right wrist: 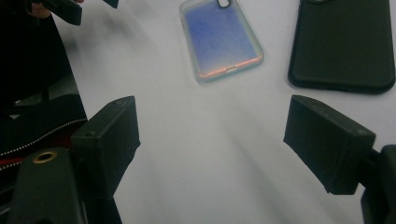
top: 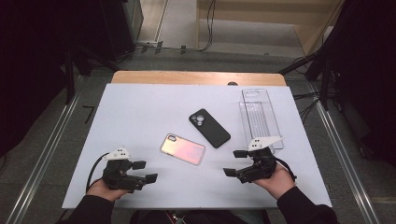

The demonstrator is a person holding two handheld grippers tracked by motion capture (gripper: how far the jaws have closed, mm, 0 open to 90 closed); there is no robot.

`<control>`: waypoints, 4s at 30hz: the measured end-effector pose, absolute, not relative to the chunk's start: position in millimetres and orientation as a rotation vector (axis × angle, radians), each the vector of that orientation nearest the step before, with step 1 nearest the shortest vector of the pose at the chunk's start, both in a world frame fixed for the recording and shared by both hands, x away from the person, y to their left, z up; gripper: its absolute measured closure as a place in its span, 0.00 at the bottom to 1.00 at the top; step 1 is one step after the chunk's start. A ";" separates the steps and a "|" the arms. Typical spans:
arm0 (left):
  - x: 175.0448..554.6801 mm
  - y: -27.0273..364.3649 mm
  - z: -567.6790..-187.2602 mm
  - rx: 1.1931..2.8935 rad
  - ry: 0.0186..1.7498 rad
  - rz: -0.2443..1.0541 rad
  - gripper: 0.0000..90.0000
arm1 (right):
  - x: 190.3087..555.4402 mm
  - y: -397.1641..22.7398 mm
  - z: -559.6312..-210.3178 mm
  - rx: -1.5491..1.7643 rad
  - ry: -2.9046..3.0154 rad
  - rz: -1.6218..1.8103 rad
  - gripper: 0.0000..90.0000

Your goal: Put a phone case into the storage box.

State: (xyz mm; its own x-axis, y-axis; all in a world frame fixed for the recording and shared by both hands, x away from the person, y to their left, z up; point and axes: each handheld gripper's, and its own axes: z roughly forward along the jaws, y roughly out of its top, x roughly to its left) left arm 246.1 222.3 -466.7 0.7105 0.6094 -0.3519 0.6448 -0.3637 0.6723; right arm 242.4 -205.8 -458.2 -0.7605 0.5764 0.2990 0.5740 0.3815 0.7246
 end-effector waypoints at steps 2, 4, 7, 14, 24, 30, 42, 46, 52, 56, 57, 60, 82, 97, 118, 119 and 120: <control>246.2 222.4 -466.8 2.071 0.954 -0.054 0.25 | 244.4 -202.8 -457.6 1.081 2.614 1.367 0.18; 246.2 222.6 -466.8 2.070 0.955 -0.055 0.25 | 245.4 -201.1 -457.0 1.080 2.617 1.363 0.18; 246.2 222.6 -466.9 2.068 0.956 -0.056 0.25 | 249.6 -195.6 -454.6 1.053 2.618 1.374 0.18; 246.2 222.3 -466.9 2.071 0.952 -0.057 0.25 | 257.2 -187.3 -450.1 1.048 2.647 1.351 0.18; 246.4 222.3 -467.1 2.071 0.951 -0.059 0.25 | 264.1 -173.0 -449.1 1.006 2.649 1.353 0.18; 246.3 222.5 -467.1 2.070 0.951 -0.060 0.25 | 272.2 -163.9 -449.0 1.005 2.647 1.359 0.18; 246.6 222.5 -467.5 2.072 0.948 -0.063 0.25 | 287.7 -145.8 -450.4 0.983 2.647 1.354 0.18; 246.7 222.6 -467.5 2.073 0.948 -0.064 0.25 | 294.1 -136.9 -451.0 0.964 2.660 1.356 0.17; 246.8 223.4 -467.5 2.066 0.952 -0.068 0.25 | 301.0 -125.2 -454.0 0.955 2.680 1.366 0.17; 246.7 223.1 -467.5 2.069 0.949 -0.067 0.25 | 305.2 -121.3 -454.7 0.950 2.685 1.368 0.17; 246.7 223.1 -467.6 2.068 0.948 -0.066 0.25 | 306.9 -119.9 -454.7 0.948 2.686 1.370 0.17; 246.9 223.6 -467.7 2.067 0.949 -0.070 0.25 | 311.6 -115.9 -454.3 0.944 2.690 1.377 0.17; 247.0 224.4 -467.6 2.061 0.952 -0.073 0.25 | 341.2 -75.6 -456.4 0.784 2.742 1.450 0.00; 247.0 224.7 -467.1 2.060 0.948 -0.073 0.25 | 346.3 -64.9 -467.7 0.795 2.712 1.349 0.00; 247.2 224.6 -467.4 2.062 0.948 -0.077 0.25 | 352.9 -61.0 -500.1 0.818 2.738 1.276 0.00; 247.2 224.5 -467.4 2.061 0.948 -0.076 0.25 | 353.0 -60.6 -501.5 0.820 2.737 1.279 0.00; 247.1 224.5 -467.5 2.061 0.948 -0.076 0.25 | 353.1 -60.1 -502.9 0.825 2.746 1.277 0.00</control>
State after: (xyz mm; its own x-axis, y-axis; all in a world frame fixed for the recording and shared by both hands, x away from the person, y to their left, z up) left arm 247.1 224.5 -467.5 0.7115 0.5976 -0.3696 0.6489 -0.3570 0.6719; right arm 353.1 -60.1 -502.9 -0.8620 0.4608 0.2115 0.4586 0.5307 0.7128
